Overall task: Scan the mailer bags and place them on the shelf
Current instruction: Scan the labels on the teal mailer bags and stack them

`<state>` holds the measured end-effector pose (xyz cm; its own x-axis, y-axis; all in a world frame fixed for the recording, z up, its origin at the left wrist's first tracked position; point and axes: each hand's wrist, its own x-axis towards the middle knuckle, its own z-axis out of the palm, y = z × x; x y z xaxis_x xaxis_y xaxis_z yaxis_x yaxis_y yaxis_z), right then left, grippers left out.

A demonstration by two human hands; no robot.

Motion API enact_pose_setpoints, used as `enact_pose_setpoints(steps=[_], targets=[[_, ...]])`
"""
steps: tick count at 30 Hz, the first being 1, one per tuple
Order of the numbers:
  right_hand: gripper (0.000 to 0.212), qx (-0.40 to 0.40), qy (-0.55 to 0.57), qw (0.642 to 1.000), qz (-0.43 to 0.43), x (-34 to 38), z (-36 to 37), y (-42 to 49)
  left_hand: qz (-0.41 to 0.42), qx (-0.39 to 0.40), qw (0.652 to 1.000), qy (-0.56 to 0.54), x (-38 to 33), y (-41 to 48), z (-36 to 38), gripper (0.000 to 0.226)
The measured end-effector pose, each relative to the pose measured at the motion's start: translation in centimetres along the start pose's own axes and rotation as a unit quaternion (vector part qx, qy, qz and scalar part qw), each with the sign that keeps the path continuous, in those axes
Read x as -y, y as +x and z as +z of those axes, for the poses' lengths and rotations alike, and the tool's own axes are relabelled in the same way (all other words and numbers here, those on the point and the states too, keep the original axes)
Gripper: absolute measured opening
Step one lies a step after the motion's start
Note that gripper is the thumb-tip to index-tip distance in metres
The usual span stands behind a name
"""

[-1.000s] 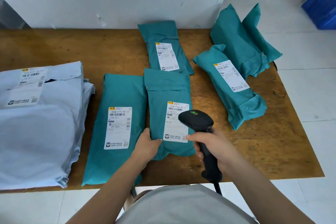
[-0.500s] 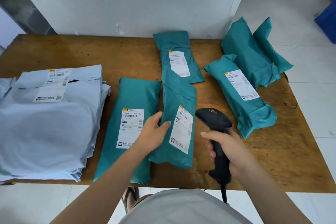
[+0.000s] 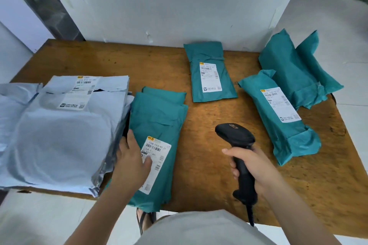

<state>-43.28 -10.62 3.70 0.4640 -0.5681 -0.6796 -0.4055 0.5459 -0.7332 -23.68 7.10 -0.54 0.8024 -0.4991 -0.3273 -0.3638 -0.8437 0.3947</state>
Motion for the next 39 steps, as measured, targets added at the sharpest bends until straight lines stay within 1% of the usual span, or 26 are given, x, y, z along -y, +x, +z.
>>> enact_pose_setpoints(steps=[2, 6, 7, 9, 10, 12, 14, 16, 17, 20, 21, 23, 25, 29, 33, 35, 38, 39], targets=[[0.025, -0.001, 0.000, 1.000, 0.003, 0.1, -0.2, 0.1, 0.062, -0.054, 0.997, 0.002, -1.7, 0.3, 0.3, 0.076], [0.027, -0.015, 0.007, 1.000, 0.002, 0.5, -0.9, 0.2, 0.170, -0.121, 0.978, -0.025, -5.9, 2.6, -0.1, 0.052], [0.028, -0.018, 0.010, 1.000, 0.000, 0.6, -1.0, 0.2, 0.187, -0.116, 0.974, -0.047, -7.3, 3.3, -0.1, 0.047], [0.030, -0.022, 0.018, 1.000, -0.005, 1.1, -1.3, 0.1, 0.194, -0.065, 0.972, -0.113, -10.1, 5.0, 0.1, 0.041], [0.031, -0.026, 0.020, 0.999, -0.007, 1.3, -1.5, 0.1, 0.185, -0.028, 0.973, -0.134, -11.4, 6.2, 0.5, 0.040], [0.035, -0.034, 0.015, 0.999, -0.013, 1.6, -2.1, 0.0, 0.159, 0.041, 0.976, -0.142, -13.8, 9.0, 1.9, 0.040], [0.035, -0.042, 0.007, 0.999, -0.019, 1.9, -2.8, -0.3, 0.124, 0.075, 0.978, -0.149, -15.9, 11.6, 3.5, 0.037], [0.031, -0.052, 0.011, 0.998, -0.022, 2.0, -3.6, -0.8, 0.079, 0.083, 0.979, -0.170, -17.4, 14.0, 5.0, 0.030], [0.029, -0.059, 0.016, 0.998, -0.022, 1.9, -4.0, -1.0, 0.057, 0.082, 0.977, -0.186, -17.7, 15.5, 5.7, 0.034], [0.029, -0.086, 0.021, 0.996, -0.019, 1.7, -5.2, -1.6, -0.015, 0.073, 0.973, -0.219, -18.5, 19.4, 7.7, 0.057], [0.029, -0.095, 0.021, 0.995, -0.015, 1.6, -5.5, -1.7, -0.034, 0.068, 0.971, -0.225, -18.7, 20.4, 8.3, 0.059], [0.028, -0.109, 0.024, 0.994, -0.009, 1.4, -6.1, -1.9, -0.064, 0.063, 0.965, -0.246, -19.5, 21.2, 8.8, 0.051], [0.027, -0.122, 0.032, 0.992, -0.002, 1.1, -6.4, -1.8, -0.067, 0.068, 0.961, -0.259, -19.8, 21.3, 9.3, 0.043], [0.027, -0.116, 0.034, 0.993, 0.005, 1.2, -6.0, -1.2, -0.013, 0.111, 0.957, -0.269, -19.4, 18.7, 9.6, 0.034], [0.031, -0.080, 0.013, 0.997, -0.001, 1.8, -4.4, -0.1, 0.017, 0.204, 0.916, -0.344, -17.4, 11.9, 8.1, 0.016], [0.034, -0.058, -0.007, 0.998, -0.009, 2.1, -3.5, 0.2, 0.026, 0.246, 0.913, -0.324, -14.9, 8.4, 7.9, 0.018], [0.037, -0.043, -0.034, 0.998, -0.015, 2.3, -2.8, 0.5, -0.002, 0.303, 0.918, -0.256, -10.9, 4.3, 9.1, 0.020], [0.036, -0.042, -0.035, 0.998, -0.011, 2.3, -2.7, 0.5, -0.012, 0.306, 0.924, -0.230, -10.0, 3.3, 9.5, 0.020]])
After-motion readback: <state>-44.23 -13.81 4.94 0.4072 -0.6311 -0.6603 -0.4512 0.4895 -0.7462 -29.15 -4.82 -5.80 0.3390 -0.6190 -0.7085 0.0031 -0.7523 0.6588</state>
